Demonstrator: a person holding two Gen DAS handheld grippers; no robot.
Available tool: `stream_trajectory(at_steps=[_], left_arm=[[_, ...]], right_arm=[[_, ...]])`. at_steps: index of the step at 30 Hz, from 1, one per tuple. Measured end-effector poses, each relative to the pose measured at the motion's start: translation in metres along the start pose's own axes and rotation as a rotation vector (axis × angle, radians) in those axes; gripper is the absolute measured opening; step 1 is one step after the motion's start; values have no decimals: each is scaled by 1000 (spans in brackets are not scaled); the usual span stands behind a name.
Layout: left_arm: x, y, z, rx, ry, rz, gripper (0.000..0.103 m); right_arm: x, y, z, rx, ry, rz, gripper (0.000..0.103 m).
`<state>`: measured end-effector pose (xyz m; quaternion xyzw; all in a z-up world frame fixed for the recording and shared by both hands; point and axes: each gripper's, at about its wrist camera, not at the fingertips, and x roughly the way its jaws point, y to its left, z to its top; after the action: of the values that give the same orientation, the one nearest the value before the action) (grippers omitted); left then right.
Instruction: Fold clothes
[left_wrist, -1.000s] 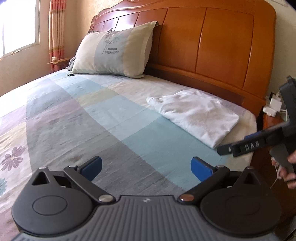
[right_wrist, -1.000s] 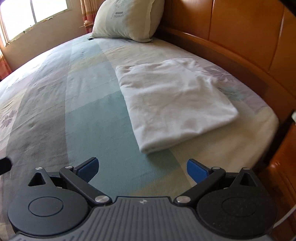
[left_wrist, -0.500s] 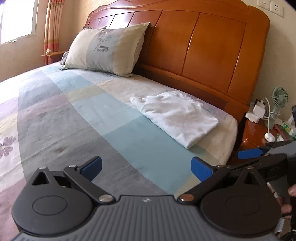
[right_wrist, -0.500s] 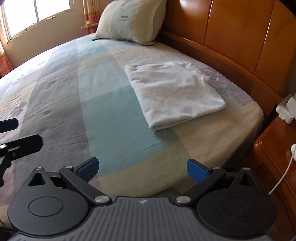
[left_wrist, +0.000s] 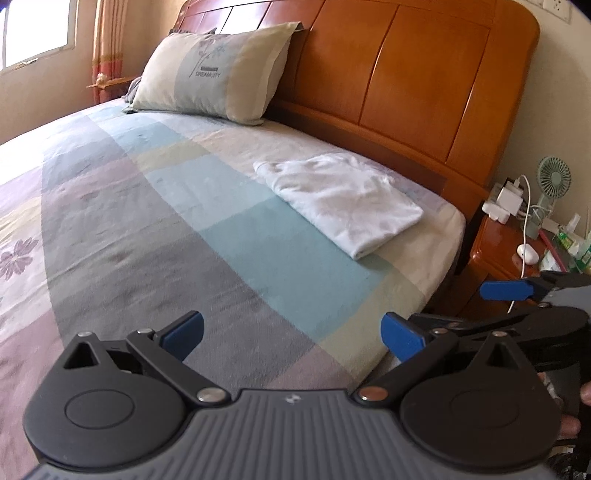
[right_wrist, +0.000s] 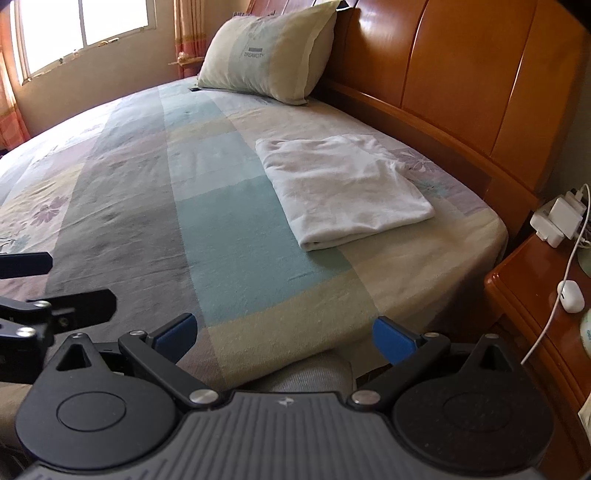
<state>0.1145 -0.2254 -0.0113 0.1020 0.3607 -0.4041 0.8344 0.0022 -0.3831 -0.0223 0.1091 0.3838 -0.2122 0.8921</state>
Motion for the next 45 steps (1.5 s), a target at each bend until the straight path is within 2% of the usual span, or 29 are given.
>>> stream_trajectory(at_steps=[9, 22, 45], left_arm=[[-16, -9, -19, -39, -3, -45, 102], [-33, -16, -22, -26, -23, -4, 102], [-34, -15, -23, -27, -27, -3, 102]], right_arm=[[-23, -4, -19, -3, -36, 11, 103], [-36, -2, -25, -11, -61, 13, 103], [-35, 1, -25, -16, -53, 12, 103]])
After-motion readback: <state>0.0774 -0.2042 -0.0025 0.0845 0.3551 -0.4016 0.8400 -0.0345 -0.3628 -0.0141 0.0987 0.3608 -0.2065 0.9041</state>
